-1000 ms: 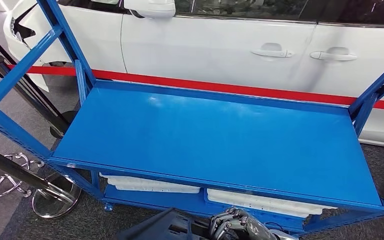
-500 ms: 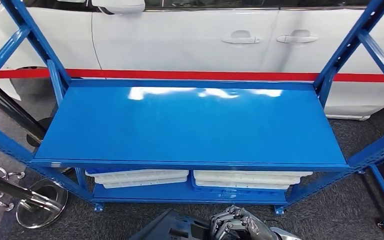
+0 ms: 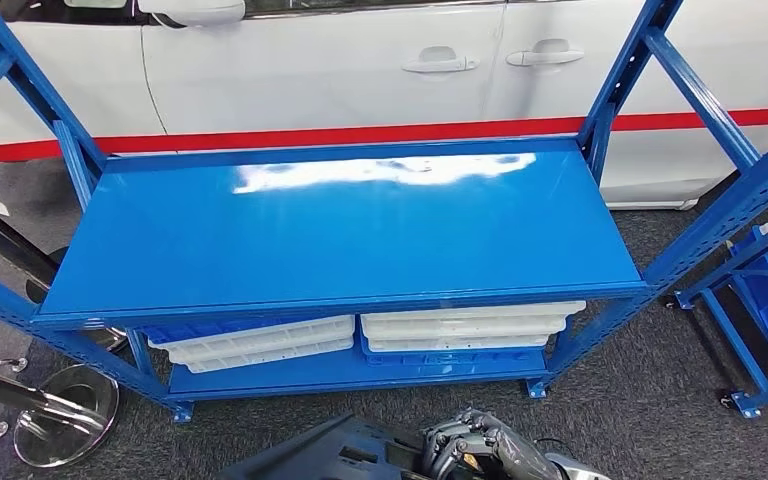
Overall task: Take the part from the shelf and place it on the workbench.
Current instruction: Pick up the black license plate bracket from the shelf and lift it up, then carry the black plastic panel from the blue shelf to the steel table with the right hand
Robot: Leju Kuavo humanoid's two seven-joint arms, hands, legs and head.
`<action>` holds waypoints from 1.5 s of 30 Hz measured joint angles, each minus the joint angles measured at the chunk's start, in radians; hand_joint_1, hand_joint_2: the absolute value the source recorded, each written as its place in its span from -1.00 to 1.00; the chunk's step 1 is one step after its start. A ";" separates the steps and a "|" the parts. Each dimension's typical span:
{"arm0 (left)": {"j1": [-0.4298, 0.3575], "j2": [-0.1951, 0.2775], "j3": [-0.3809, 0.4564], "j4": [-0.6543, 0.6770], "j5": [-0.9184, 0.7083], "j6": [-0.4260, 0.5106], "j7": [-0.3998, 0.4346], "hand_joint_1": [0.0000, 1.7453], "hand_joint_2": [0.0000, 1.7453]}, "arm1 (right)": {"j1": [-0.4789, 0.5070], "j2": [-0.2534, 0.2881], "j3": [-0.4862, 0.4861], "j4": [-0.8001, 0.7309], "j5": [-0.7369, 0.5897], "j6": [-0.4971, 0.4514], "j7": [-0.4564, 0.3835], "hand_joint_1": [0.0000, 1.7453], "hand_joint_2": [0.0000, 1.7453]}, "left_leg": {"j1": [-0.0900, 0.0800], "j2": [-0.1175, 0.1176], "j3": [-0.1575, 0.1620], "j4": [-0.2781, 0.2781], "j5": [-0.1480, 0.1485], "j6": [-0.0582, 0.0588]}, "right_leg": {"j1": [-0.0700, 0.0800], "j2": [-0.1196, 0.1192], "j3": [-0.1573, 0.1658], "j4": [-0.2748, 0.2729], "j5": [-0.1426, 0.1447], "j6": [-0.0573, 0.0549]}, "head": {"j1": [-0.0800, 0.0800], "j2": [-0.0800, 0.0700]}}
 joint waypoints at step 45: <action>0.021 -0.035 0.152 0.000 0.025 0.175 0.480 -1.00 -1.00 | -0.050 -0.098 -0.048 0.015 0.007 0.006 0.009 1.00 1.00 | -0.010 0.020 -0.122 0.049 0.065 0.025 | -0.003 0.001 0.103 0.047 -0.100 0.015 | 0.000 0.000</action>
